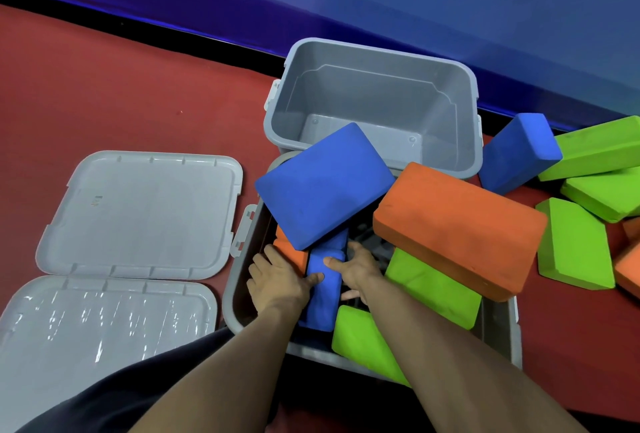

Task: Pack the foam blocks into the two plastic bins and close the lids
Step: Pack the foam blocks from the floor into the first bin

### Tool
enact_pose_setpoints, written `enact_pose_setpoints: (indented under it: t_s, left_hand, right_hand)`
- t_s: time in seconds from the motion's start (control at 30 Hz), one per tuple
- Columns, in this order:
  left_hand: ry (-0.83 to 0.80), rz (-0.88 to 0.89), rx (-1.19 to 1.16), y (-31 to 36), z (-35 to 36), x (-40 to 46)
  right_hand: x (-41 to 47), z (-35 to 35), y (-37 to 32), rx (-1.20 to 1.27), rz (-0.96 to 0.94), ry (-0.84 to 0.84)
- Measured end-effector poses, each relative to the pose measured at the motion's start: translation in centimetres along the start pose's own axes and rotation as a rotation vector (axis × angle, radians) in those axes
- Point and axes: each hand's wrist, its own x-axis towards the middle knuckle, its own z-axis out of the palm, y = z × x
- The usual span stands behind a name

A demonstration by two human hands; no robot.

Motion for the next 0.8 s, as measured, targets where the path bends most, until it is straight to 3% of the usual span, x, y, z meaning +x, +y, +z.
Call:
enact_pose_setpoints:
  t_s: [0.17,0.4,0.53,0.63,0.73,0.8]
  left_hand:
    - [-0.028,-0.001,-0.006,0.2,-0.3,-0.5]
    - [-0.228,-0.015,-0.329,1.8,-3.3,-0.3]
    - [-0.348,0.001,-0.68,2.9,-4.5,0.5]
    - [-0.425,-0.118,-1.023,2.6,-4.8,1.6]
    - [-0.491,-0.168,-1.145,2.7,-6.1,1.4]
    - [-0.444,-0.202,-1.125,2.4,-5.7,1.8]
  right_hand:
    - [-0.9,-0.5,-0.4,-0.08,-0.057,0.072]
    - [-2.5,-1.2,-1.1,-0.217,-0.194,0.099]
    - [-7.0,-3.6,-3.3,-0.255,-0.276,0.107]
    - [-11.1,-5.5,-5.6,-0.241,-0.383,0.1]
    - [-14.7,-9.3,-8.3,-0.398,-0.641,0.422]
    - [-15.1,-12.6,-9.0,-0.598,-0.678,0.664]
